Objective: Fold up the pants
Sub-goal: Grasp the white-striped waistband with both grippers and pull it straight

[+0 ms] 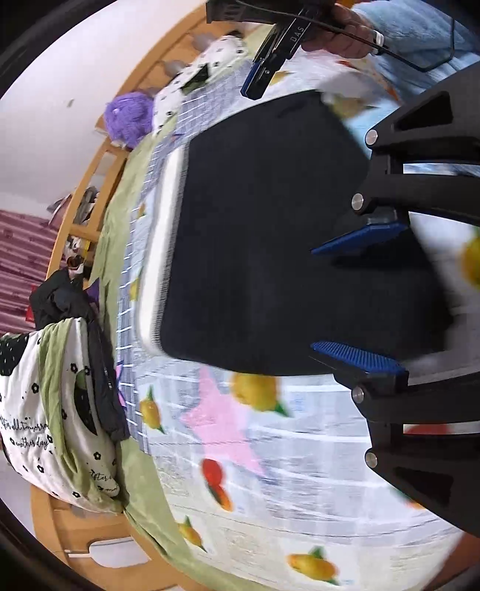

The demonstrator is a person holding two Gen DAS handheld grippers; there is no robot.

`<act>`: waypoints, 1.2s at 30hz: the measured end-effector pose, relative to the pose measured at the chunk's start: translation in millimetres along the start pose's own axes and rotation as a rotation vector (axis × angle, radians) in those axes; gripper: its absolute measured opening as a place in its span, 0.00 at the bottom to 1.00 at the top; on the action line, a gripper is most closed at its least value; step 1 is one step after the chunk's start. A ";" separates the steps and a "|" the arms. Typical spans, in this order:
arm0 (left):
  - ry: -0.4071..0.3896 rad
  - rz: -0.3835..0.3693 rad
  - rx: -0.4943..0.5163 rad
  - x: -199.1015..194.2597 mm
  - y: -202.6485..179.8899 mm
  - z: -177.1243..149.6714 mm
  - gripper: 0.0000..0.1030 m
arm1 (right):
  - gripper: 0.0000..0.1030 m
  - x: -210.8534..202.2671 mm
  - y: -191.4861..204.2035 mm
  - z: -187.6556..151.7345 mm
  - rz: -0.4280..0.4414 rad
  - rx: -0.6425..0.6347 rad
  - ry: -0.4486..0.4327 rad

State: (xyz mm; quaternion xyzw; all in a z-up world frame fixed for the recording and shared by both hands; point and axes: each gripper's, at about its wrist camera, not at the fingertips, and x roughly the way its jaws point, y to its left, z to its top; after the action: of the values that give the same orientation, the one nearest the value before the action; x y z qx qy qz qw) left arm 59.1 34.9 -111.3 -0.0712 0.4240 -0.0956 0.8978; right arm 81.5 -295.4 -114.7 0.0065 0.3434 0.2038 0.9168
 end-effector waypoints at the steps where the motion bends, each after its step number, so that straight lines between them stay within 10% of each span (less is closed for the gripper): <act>1: -0.004 -0.003 -0.003 7.2 0.8 18.4 0.45 | 0.42 3.9 -0.4 10.9 -0.015 -0.001 -0.007; 9: -0.035 -0.021 0.047 71.2 -11.9 112.2 0.54 | 0.42 72.6 -1.8 92.5 -0.077 -0.083 -0.048; 13: 0.037 0.050 0.034 121.7 -4.1 106.3 0.54 | 0.41 131.5 -20.7 88.5 -0.139 -0.052 0.080; 36: 0.004 0.058 -0.073 119.2 3.6 98.5 0.54 | 0.42 133.9 -30.2 83.4 -0.077 -0.021 0.039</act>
State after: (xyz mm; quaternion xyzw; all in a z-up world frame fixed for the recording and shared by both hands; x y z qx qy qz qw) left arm 209.9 15.3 -139.1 -0.0914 0.4311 -0.0540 0.8960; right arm 236.6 -261.8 -139.5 -0.0202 0.3589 0.1723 0.9171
